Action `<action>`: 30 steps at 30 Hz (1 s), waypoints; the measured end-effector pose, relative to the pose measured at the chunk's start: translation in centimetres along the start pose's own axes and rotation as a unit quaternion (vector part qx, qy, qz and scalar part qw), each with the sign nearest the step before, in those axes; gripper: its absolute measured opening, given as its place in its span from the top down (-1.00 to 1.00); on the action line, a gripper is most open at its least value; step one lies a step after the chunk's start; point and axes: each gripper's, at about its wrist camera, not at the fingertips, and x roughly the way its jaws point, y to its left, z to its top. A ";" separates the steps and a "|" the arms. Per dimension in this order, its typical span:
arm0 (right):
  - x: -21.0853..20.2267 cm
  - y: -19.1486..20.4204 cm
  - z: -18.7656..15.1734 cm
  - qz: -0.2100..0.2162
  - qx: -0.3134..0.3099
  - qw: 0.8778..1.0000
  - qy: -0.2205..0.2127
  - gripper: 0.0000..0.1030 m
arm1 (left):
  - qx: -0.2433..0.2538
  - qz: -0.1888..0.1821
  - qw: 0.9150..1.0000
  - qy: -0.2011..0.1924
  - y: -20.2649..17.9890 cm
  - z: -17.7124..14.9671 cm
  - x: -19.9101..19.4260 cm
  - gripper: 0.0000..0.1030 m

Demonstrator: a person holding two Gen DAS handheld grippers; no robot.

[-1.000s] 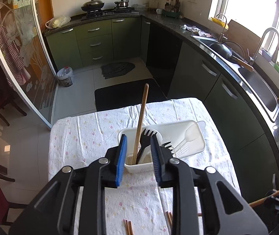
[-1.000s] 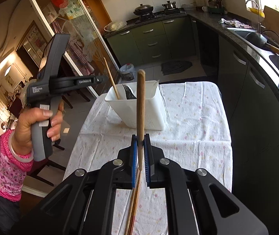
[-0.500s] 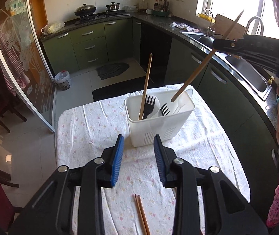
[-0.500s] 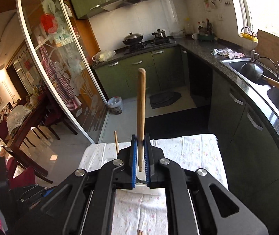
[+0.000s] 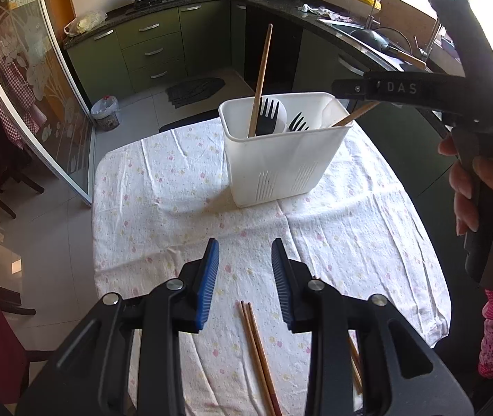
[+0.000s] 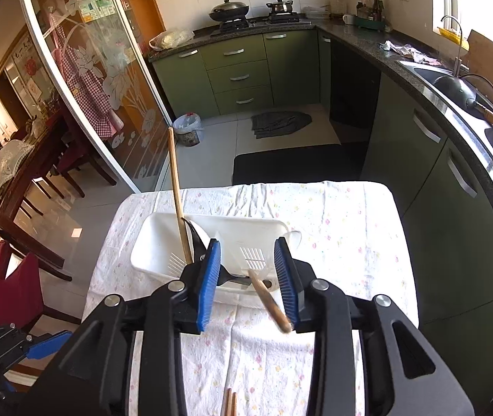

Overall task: Organize utensils
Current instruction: 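Lower the held chopstick into the holder and open the right gripper, then lower both tools to the remaining wooden chopsticks on the cloth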

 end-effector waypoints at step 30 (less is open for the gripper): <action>-9.5 -3.2 -19.5 0.058 -0.044 0.992 0.104 0.23 | -0.038 0.024 0.970 0.241 0.6 -11.0 13.0 0.72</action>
